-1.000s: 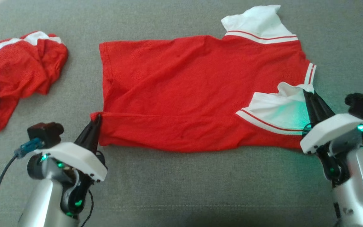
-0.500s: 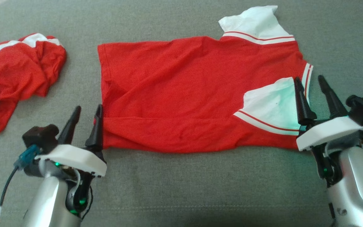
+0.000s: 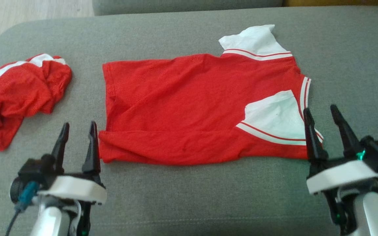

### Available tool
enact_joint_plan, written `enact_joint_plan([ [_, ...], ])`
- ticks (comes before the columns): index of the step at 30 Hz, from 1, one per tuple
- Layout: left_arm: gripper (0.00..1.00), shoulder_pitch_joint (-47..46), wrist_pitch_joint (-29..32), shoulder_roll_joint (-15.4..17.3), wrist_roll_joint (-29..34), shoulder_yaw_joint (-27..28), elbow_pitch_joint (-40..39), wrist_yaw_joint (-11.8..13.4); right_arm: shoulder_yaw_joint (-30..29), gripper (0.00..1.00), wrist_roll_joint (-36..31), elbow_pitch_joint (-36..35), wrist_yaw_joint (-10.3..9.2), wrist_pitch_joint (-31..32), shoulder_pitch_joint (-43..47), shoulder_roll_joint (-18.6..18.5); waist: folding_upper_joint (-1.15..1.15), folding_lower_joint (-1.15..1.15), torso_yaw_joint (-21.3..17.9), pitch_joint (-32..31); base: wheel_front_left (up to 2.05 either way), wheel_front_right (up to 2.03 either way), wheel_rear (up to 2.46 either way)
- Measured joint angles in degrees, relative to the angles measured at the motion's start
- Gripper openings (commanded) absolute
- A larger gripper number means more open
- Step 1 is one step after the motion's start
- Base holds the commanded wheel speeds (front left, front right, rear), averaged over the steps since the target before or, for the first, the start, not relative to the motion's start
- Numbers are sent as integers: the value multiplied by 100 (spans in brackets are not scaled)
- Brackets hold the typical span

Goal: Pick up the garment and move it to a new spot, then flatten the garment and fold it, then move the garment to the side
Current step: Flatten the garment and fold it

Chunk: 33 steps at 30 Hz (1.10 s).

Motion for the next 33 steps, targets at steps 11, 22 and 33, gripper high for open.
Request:
enact_joint_plan([
  [11, 100, 307, 68, 45, 49, -134, -13, 78, -141, 100, -88, -472, 0, 233, 571, 172, 0, 0, -59, -167, 0, 0, 0],
  [22, 100, 325, 105, 67, 47, -155, -14, 131, -169, 100, -90, -554, 0, 285, 648, 240, 0, 0, -43, -189, 0, 0, 0],
  [33, 100, 312, 144, 111, -22, -215, 18, 124, -272, 100, -88, -471, 0, 342, 626, 271, 0, 0, -5, -78, 0, 0, 0],
])
